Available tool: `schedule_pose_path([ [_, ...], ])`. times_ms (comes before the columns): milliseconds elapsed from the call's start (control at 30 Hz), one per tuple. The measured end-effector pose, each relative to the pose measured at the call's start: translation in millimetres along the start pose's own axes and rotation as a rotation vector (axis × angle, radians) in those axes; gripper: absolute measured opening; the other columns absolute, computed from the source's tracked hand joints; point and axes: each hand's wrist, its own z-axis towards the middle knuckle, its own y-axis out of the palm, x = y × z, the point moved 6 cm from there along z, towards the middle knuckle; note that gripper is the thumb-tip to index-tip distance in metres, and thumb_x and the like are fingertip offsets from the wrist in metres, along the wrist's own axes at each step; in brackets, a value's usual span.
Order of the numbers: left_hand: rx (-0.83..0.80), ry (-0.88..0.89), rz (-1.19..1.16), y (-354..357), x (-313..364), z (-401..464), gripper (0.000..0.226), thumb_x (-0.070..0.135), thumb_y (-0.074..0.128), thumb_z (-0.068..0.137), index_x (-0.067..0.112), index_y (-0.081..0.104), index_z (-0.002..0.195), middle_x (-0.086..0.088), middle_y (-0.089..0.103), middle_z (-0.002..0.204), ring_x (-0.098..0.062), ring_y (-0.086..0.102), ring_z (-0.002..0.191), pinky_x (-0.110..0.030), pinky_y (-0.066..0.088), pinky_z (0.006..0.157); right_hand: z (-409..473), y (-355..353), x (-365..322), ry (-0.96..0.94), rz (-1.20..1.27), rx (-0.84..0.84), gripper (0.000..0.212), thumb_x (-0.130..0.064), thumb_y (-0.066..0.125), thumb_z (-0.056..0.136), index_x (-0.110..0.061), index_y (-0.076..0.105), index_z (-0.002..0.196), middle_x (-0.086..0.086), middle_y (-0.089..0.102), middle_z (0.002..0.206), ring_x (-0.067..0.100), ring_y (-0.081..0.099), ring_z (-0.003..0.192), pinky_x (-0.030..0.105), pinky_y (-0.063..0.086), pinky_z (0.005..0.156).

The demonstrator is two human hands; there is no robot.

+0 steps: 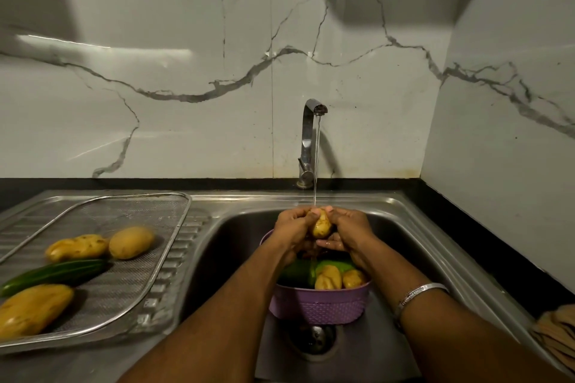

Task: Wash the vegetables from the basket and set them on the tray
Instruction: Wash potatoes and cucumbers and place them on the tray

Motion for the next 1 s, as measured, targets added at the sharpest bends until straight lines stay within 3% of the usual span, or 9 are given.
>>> schedule_pose_path([
  [67,-0.040,-0.026,-0.014,3,1,-4,0.023,0.012,0.054,0.103,0.007,0.068,0.120,-0.020,0.073,0.108,-0.032,0.071,0.089,-0.040,0.060,0.066,1,-4,0,0.004,0.006,0.011,0.019,-0.021,0.056,0.104,-0.013,0.069,0.116,0.019,0.072,0.104,0.035,0.075,0.092,0.038,0.064,0.062],
  [167,-0.062,-0.038,-0.045,7,0,-5,0.024,0.007,0.050,0.103,0.005,0.067,0.120,-0.021,0.072,0.108,-0.030,0.071,0.090,-0.040,0.061,0.069,3,-7,1,-0.007,0.003,0.013,0.019,-0.020,0.057,0.104,-0.012,0.069,0.117,0.018,0.073,0.104,0.031,0.075,0.084,0.040,0.065,0.064],
  [300,0.099,-0.021,-0.015,2,-3,2,0.016,0.015,0.062,0.098,0.009,0.072,0.109,-0.016,0.074,0.100,-0.030,0.074,0.089,-0.043,0.064,0.070,2,-5,1,-0.023,-0.017,-0.011,0.020,-0.021,0.058,0.103,-0.011,0.072,0.112,0.017,0.075,0.098,0.030,0.075,0.080,0.040,0.065,0.066],
  [467,0.273,0.040,-0.009,-7,-3,7,0.024,0.034,0.076,0.089,0.011,0.075,0.095,-0.012,0.076,0.089,-0.029,0.074,0.086,-0.049,0.063,0.074,-2,6,-4,-0.076,-0.084,-0.056,0.022,-0.025,0.060,0.102,-0.014,0.074,0.114,0.015,0.074,0.106,0.031,0.075,0.094,0.039,0.065,0.070],
  [567,0.163,0.045,-0.025,-6,-1,4,0.025,0.029,0.073,0.092,0.007,0.072,0.104,-0.015,0.076,0.097,-0.029,0.075,0.088,-0.041,0.064,0.066,-4,7,-5,-0.080,-0.075,-0.047,0.017,-0.023,0.059,0.102,-0.017,0.075,0.105,0.015,0.073,0.107,0.032,0.074,0.094,0.036,0.064,0.063],
  [667,0.012,0.020,-0.014,-3,1,0,0.021,0.014,0.063,0.098,0.006,0.068,0.117,-0.019,0.073,0.109,-0.029,0.073,0.091,-0.037,0.062,0.064,0,1,-2,-0.034,-0.028,0.003,0.019,-0.022,0.058,0.103,-0.011,0.073,0.108,0.018,0.074,0.102,0.032,0.075,0.088,0.038,0.064,0.062],
  [800,-0.105,-0.008,0.002,5,-2,0,0.036,0.002,0.060,0.097,0.016,0.061,0.130,-0.016,0.069,0.121,-0.034,0.071,0.104,-0.056,0.056,0.093,2,-9,1,0.029,0.038,0.049,0.018,-0.024,0.055,0.105,-0.010,0.066,0.108,0.020,0.073,0.095,0.030,0.074,0.074,0.039,0.064,0.062],
  [1000,0.129,0.083,0.070,1,-3,6,0.017,0.022,0.067,0.096,0.015,0.072,0.110,-0.013,0.074,0.107,-0.029,0.073,0.097,-0.053,0.062,0.080,0,-7,-3,-0.015,-0.018,0.006,0.020,-0.021,0.058,0.103,-0.008,0.071,0.112,0.019,0.074,0.097,0.030,0.076,0.075,0.038,0.065,0.062],
])
